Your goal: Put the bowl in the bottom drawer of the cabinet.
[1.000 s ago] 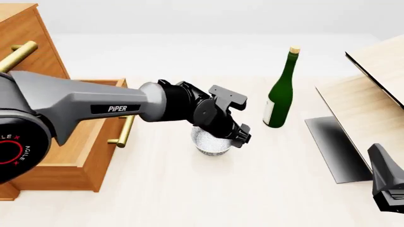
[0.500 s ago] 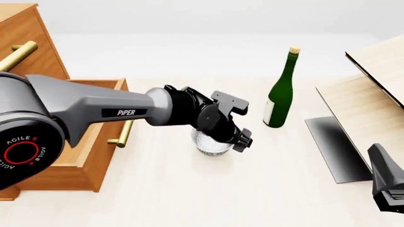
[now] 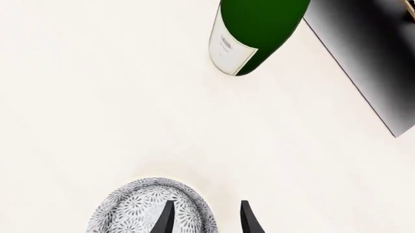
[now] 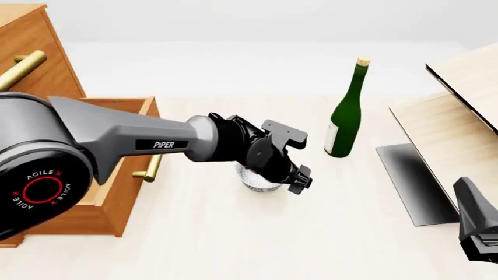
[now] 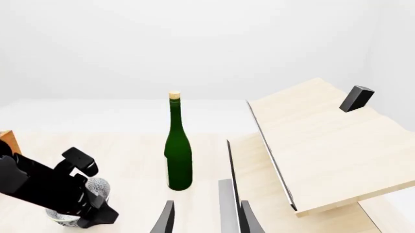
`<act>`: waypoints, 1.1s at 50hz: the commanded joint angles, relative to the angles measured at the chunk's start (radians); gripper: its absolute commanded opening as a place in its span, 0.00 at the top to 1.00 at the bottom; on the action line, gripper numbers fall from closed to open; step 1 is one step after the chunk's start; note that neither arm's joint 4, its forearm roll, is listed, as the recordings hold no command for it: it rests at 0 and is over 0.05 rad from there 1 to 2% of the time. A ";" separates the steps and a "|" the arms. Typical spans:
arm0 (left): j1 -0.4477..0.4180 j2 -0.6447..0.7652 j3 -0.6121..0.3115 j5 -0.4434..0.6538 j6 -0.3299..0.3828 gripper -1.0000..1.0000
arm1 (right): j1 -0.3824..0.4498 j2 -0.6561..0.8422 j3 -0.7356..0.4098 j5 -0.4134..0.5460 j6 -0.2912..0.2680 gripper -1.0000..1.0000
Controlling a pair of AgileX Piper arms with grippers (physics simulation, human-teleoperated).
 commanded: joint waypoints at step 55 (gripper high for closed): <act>0.017 -0.093 0.034 0.000 0.091 1.00 | 0.000 0.000 0.000 0.000 0.000 0.00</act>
